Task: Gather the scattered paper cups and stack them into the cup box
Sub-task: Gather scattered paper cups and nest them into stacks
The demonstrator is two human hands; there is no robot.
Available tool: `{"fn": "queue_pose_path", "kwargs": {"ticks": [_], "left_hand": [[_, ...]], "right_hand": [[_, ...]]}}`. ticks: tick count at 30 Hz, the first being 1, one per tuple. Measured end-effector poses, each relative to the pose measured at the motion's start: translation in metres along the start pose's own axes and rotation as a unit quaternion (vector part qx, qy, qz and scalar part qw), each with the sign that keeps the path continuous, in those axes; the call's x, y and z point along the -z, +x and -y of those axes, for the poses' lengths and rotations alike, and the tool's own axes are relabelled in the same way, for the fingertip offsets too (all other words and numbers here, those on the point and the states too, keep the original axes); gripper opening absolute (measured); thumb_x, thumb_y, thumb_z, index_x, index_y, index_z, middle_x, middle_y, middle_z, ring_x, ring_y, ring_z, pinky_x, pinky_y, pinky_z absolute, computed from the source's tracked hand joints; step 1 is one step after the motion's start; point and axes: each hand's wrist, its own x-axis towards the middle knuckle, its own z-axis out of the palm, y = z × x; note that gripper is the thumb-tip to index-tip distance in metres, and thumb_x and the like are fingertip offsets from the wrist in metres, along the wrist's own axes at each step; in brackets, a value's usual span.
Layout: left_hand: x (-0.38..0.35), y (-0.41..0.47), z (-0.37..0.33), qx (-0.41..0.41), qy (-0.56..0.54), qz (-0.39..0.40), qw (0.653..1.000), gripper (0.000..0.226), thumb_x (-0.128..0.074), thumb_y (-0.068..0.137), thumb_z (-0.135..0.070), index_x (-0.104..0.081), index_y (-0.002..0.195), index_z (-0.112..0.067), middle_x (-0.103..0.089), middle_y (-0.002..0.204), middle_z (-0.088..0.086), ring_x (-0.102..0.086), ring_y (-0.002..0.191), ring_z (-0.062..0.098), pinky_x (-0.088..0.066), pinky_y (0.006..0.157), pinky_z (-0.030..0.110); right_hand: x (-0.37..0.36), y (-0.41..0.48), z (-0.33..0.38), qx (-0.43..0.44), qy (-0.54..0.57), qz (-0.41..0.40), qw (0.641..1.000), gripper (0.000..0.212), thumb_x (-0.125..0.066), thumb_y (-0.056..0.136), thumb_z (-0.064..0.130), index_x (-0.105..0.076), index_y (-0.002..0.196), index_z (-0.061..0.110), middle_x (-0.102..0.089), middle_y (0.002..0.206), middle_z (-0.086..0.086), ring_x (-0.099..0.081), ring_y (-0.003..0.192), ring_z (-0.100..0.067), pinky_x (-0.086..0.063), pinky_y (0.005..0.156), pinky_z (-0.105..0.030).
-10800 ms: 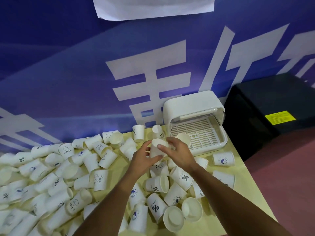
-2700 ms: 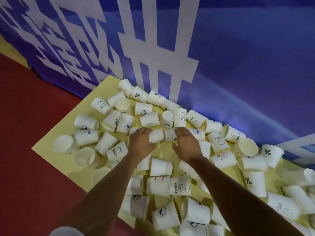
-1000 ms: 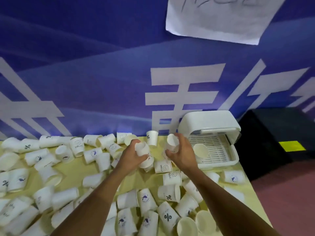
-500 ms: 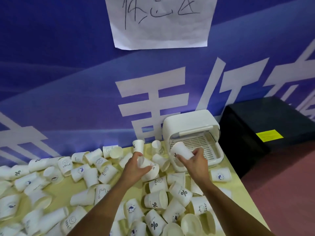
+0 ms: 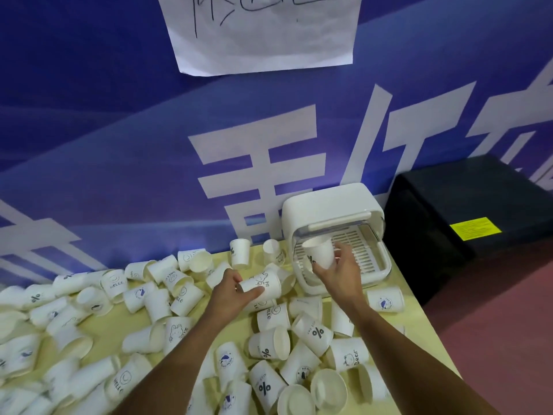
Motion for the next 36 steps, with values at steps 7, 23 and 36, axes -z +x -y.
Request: {"fn": "queue_pose_path", "kwargs": {"ticks": [7, 23, 36], "left_hand": [[0.000, -0.003, 0.020, 0.032, -0.059, -0.003, 0.998, 0.051, -0.082, 0.073, -0.044, -0.046, 0.097, -0.018, -0.059, 0.103, 0.007, -0.061, 0.092, 0.023, -0.052, 0.076, 0.036], [0.001, -0.003, 0.023, 0.047, -0.129, 0.038, 0.990, 0.060, -0.077, 0.060, -0.054, -0.064, 0.113, -0.027, -0.067, 0.109, -0.007, -0.066, 0.096, 0.012, -0.054, 0.088, 0.036], [-0.008, -0.005, -0.007, -0.024, -0.179, 0.133, 0.975, 0.052, -0.082, 0.075, -0.033, -0.061, 0.122, -0.029, -0.069, 0.111, -0.009, -0.070, 0.096, 0.010, -0.055, 0.088, 0.031]], "right_hand": [[-0.015, 0.011, -0.010, 0.032, -0.052, -0.002, 0.998, 0.062, -0.080, 0.070, 0.044, -0.055, 0.123, 0.022, -0.063, 0.112, 0.001, -0.057, 0.106, -0.022, -0.052, 0.087, -0.043], [-0.030, -0.004, -0.018, 0.076, -0.110, -0.073, 0.988, 0.070, -0.078, 0.082, 0.031, -0.046, 0.140, 0.007, -0.053, 0.137, -0.011, -0.044, 0.129, -0.029, -0.038, 0.107, -0.041], [-0.060, -0.036, 0.030, -0.016, 0.132, 0.156, 0.979, 0.050, -0.082, 0.080, 0.038, -0.055, 0.119, 0.022, -0.067, 0.108, 0.006, -0.064, 0.094, -0.003, -0.050, 0.069, -0.010]]}}
